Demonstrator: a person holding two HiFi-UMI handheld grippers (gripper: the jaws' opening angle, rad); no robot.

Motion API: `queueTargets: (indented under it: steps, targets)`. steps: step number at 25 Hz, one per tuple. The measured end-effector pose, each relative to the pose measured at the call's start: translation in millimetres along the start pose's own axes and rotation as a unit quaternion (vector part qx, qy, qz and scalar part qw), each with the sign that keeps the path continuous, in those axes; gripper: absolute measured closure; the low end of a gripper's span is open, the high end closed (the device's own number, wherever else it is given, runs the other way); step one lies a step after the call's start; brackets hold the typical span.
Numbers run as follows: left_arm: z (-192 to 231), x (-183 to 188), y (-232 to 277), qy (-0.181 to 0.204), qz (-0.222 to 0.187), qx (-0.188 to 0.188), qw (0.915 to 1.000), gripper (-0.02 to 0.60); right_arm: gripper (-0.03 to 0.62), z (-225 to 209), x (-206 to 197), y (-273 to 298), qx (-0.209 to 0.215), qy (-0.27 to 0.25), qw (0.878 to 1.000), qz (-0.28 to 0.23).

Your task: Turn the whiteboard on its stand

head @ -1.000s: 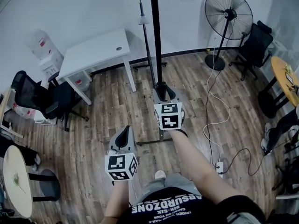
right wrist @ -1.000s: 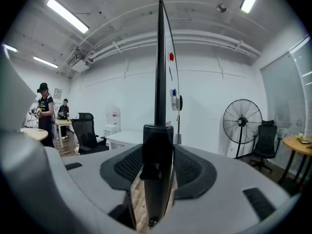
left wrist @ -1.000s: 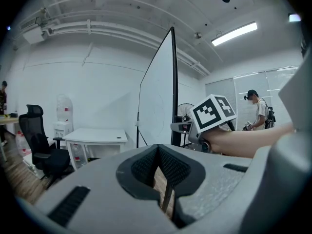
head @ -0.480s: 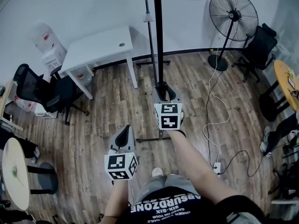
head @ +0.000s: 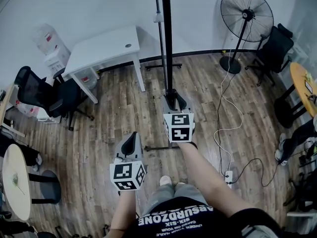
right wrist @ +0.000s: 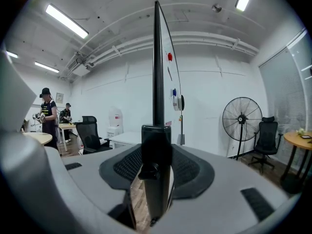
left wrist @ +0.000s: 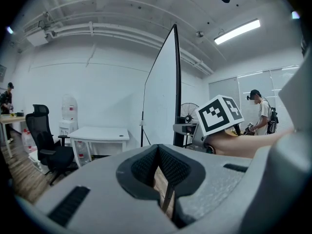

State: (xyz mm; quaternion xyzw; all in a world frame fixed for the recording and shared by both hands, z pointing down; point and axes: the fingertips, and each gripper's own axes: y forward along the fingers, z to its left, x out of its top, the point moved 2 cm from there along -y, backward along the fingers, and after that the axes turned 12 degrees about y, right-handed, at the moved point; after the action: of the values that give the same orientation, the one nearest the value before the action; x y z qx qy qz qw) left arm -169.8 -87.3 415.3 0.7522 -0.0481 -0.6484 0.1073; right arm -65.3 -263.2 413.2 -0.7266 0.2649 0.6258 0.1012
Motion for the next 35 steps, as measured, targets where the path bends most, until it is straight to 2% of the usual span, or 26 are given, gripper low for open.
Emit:
queueTargets:
  steps: [25, 35]
  targets:
    - [-37, -3, -40, -0.003, 0.003, 0.019, 0.9998, 0.577, 0.431, -3, -10, -64, 0.022, 0.012, 1.000, -0.003]
    - [-66, -2, -54, -0.002, 0.000, 0.023, 0.9997, 0.577, 0.431, -5, -20, -106, 0.040, 0.007, 0.999, -0.004]
